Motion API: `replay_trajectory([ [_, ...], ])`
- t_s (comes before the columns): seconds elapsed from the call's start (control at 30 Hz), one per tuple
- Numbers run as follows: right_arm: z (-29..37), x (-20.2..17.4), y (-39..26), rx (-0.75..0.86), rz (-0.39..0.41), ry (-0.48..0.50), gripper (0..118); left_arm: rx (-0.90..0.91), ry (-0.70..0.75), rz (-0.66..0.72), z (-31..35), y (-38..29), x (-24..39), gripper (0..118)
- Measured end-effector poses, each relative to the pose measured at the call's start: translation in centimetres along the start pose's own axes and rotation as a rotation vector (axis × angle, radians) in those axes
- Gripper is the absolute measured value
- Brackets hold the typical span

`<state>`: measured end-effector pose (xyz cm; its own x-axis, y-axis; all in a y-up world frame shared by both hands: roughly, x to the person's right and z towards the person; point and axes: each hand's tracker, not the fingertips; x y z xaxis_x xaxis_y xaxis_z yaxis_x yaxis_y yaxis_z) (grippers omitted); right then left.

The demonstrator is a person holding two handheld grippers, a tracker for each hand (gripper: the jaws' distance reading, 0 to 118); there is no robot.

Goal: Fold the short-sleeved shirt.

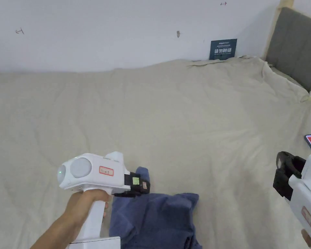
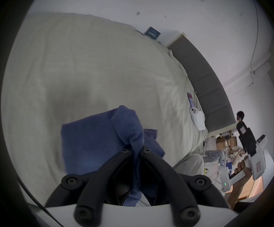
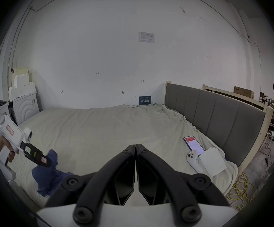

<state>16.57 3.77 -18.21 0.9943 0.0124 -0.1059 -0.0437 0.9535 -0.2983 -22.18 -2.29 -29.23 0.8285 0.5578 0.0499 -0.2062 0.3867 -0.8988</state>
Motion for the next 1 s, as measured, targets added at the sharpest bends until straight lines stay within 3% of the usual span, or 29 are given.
replay_trajectory([
  [0.17,0.1,0.6,-0.3,0.001,-0.01,-0.013,1,-0.08,-0.013,-0.076,-5.1,-0.3,3.0,4],
  [0.3,0.2,0.8,-0.4,0.0,-0.013,-0.018,1,-0.148,0.083,-0.147,-9.3,-1.8,4.7,4],
  [0.47,0.6,1.3,-0.5,-0.001,-0.009,-0.026,1,-0.17,0.126,-0.14,-12.3,-3.0,5.2,6],
  [0.53,0.9,1.5,-0.5,-0.001,-0.009,-0.033,1,-0.15,0.146,-0.164,-12.4,-3.3,5.7,27],
  [0.57,0.9,1.6,-0.5,-0.002,-0.009,-0.037,1,-0.146,0.15,-0.169,-12.1,-3.5,5.9,45],
  [0.6,0.9,1.7,-0.5,-0.003,-0.01,-0.041,1,-0.146,0.134,-0.168,-11.8,-3.5,6.0,75],
  [0.67,1.0,1.9,-0.6,-0.004,-0.013,-0.045,1,-0.136,0.106,-0.173,-11.1,-3.3,6.3,109],
  [0.7,1.0,2.0,-0.5,-0.004,-0.014,-0.045,1,-0.115,0.097,-0.18,-10.5,-3.3,6.8,116],
  [0.9,1.1,1.8,-0.2,0.003,-0.011,-0.046,1,0.099,0.026,-0.2,-4.7,-2.0,6.5,116],
  [1.0,1.2,1.6,0.0,0.01,-0.008,-0.042,1,0.186,0.081,-0.241,-2.0,-1.9,5.5,116],
])
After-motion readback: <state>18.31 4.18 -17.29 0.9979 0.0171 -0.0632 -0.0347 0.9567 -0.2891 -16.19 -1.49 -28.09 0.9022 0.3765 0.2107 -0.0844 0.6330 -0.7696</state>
